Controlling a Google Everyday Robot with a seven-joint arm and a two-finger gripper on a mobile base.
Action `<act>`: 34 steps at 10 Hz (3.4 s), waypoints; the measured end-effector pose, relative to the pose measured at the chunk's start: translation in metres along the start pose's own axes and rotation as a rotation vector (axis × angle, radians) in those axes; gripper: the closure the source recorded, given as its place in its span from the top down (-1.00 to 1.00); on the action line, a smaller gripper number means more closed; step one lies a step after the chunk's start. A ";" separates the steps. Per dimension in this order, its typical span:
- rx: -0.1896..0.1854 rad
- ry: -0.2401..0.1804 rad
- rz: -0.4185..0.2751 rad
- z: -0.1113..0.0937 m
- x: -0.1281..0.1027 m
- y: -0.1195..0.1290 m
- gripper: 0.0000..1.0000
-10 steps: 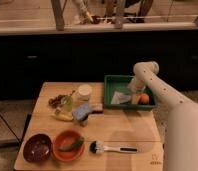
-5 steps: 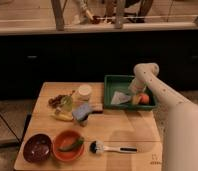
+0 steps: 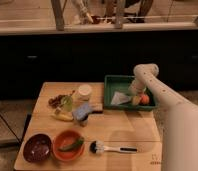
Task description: Place towel in table surface
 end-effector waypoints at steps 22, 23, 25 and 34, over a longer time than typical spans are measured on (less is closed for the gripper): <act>-0.023 -0.040 -0.149 0.019 -0.039 -0.001 0.60; -0.022 -0.047 -0.163 0.020 -0.043 -0.001 0.59; -0.024 -0.058 -0.184 0.021 -0.048 0.001 0.23; -0.029 -0.070 -0.205 0.022 -0.049 0.002 -1.00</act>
